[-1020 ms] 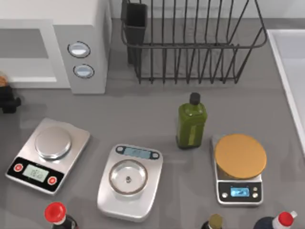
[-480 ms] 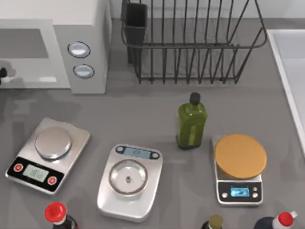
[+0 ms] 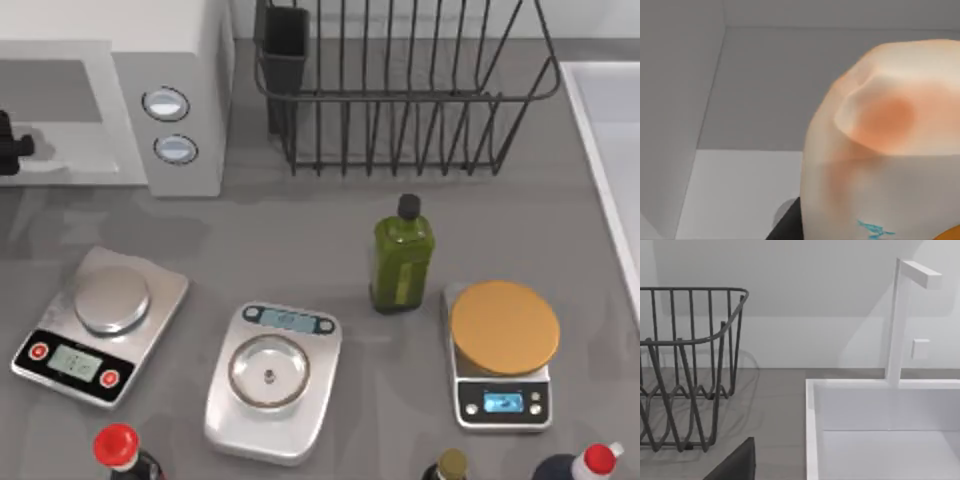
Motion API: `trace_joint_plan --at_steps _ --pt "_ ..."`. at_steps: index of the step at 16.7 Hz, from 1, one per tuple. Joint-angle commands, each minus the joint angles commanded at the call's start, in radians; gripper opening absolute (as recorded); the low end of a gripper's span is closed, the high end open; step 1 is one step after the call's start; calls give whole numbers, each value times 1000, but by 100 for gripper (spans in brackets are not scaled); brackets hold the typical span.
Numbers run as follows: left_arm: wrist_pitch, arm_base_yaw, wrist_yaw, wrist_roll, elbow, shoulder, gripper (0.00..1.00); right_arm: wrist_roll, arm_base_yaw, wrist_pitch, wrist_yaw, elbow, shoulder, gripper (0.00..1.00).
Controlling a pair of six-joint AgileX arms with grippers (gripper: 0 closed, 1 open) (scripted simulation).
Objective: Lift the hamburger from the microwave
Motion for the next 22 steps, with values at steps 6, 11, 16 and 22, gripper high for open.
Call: trace_joint_plan --at_steps 6,11,16,22 --pt "-93 -331 -304 -113 -144 -314 0 0 0 0 0 0 0 100" --pt "-149 -499 -468 -180 -231 -480 0 0 0 0 0 0 0 100" --pt "-146 -498 -468 -179 -229 -476 0 0 0 0 0 0 0 100" --pt "86 -505 -470 -181 -278 -266 0 0 0 0 0 0 0 100"
